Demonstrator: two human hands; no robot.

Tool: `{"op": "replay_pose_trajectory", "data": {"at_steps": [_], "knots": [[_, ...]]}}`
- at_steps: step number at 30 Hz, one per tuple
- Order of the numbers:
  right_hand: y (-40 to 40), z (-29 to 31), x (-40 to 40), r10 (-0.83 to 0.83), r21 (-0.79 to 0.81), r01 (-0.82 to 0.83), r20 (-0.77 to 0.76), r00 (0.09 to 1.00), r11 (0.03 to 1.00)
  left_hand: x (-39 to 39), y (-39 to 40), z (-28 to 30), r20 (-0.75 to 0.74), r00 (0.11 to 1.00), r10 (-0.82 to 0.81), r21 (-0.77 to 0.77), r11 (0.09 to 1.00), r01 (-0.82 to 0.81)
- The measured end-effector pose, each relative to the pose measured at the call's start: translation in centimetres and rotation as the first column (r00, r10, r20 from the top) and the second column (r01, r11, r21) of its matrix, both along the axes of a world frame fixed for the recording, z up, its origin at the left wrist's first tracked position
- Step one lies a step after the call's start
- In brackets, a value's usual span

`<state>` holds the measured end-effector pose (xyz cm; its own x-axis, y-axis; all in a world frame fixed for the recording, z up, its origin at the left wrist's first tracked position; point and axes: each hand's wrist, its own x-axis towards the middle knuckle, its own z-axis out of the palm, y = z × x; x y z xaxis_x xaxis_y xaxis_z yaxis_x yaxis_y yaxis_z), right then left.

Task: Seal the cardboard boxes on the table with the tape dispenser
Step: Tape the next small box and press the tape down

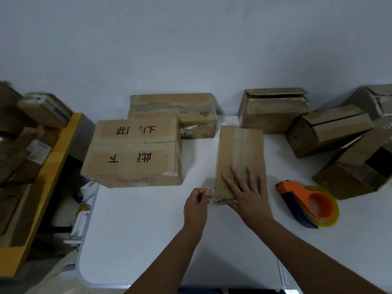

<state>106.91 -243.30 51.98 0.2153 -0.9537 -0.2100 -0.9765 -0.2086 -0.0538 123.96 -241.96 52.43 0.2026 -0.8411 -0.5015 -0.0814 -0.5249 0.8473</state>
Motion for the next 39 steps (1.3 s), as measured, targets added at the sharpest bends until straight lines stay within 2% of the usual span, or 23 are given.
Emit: {"op": "replay_pose_trajectory", "data": {"at_steps": [3,6,13,17,21,23,25,28,31,33,36,38,39], "knots": [[-0.1,0.1,0.2,-0.009,-0.001,0.009,-0.007,1.000,1.000,-0.9,-0.3,-0.2,0.144,0.988,-0.054,-0.044,0.997,0.061],[0.0,0.0,0.2,-0.012,-0.003,0.012,0.010,1.000,1.000,-1.5,-0.5,-0.6,0.210,0.974,-0.084,-0.077,0.992,0.102],[-0.1,-0.2,0.1,-0.021,0.004,0.021,0.036,0.999,1.000,-1.9,-0.9,-1.7,0.205,0.967,-0.150,-0.043,0.986,0.163],[-0.2,-0.3,0.2,-0.037,0.001,0.037,0.033,0.999,0.999,-1.7,-2.3,-1.7,0.150,0.973,-0.174,0.003,0.985,0.175],[-0.2,-0.4,0.1,-0.039,0.006,0.039,0.038,0.999,0.999,-0.9,-3.7,-1.2,0.202,0.925,-0.321,0.082,0.947,0.311],[-0.2,-0.4,0.0,-0.038,0.006,0.037,0.037,0.999,0.999,0.3,-2.8,-0.7,0.200,0.939,-0.280,0.049,0.960,0.276],[-0.2,-0.4,0.1,-0.039,-0.004,0.039,0.046,0.998,0.999,1.5,-1.7,0.1,0.199,0.925,-0.323,-0.019,0.942,0.334],[-0.2,-0.4,0.0,-0.036,-0.009,0.037,0.048,0.998,0.999,2.1,-1.5,1.3,0.229,0.845,-0.484,-0.113,0.848,0.517],[-0.3,-0.5,0.1,-0.036,-0.010,0.036,0.039,0.999,0.999,2.1,-1.8,2.1,0.441,0.740,-0.509,-0.162,0.765,0.623],[-0.2,-0.6,0.2,-0.035,-0.012,0.035,0.042,0.999,0.999,1.4,-1.5,2.2,0.592,0.604,-0.534,-0.103,0.693,0.713],[-0.2,-0.6,0.2,-0.033,0.001,0.033,0.046,0.998,0.999,-0.4,-1.6,1.9,0.708,0.384,-0.592,0.104,0.625,0.773],[-0.2,-0.6,0.0,-0.036,0.005,0.036,0.049,0.998,0.999,-0.9,-2.4,1.8,0.733,0.304,-0.608,0.178,0.603,0.777],[-0.2,-0.5,0.0,-0.035,0.004,0.035,0.051,0.998,0.999,-0.8,-2.9,1.8,0.713,0.298,-0.635,0.192,0.586,0.787]]}}
